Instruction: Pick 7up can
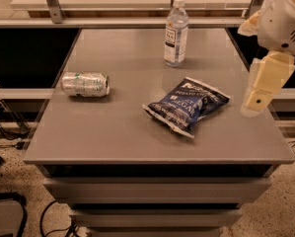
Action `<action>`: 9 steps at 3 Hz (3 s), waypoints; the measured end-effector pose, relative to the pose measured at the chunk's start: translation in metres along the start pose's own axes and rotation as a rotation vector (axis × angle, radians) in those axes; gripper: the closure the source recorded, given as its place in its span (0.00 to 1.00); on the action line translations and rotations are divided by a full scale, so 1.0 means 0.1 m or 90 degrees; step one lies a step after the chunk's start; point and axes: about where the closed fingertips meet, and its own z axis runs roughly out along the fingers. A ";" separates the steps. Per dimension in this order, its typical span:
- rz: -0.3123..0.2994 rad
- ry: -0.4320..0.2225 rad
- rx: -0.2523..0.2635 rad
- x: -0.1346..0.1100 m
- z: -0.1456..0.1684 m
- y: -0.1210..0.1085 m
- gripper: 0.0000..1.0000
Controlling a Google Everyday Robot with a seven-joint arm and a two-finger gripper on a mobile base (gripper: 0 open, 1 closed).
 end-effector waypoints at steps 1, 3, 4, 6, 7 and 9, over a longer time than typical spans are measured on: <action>-0.066 -0.017 -0.023 -0.42 0.18 -0.09 0.00; -0.160 -0.045 -0.038 -1.27 0.43 -0.15 0.00; -0.187 -0.052 -0.043 -1.64 0.57 -0.12 0.00; -0.233 -0.032 -0.057 -2.42 1.06 -0.01 0.00; -0.233 -0.032 -0.057 -2.42 1.06 -0.01 0.00; -0.169 0.010 -0.045 -2.44 1.23 -0.10 0.00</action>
Offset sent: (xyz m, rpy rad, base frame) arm 0.0523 0.1337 -0.0126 0.0028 0.0299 0.3165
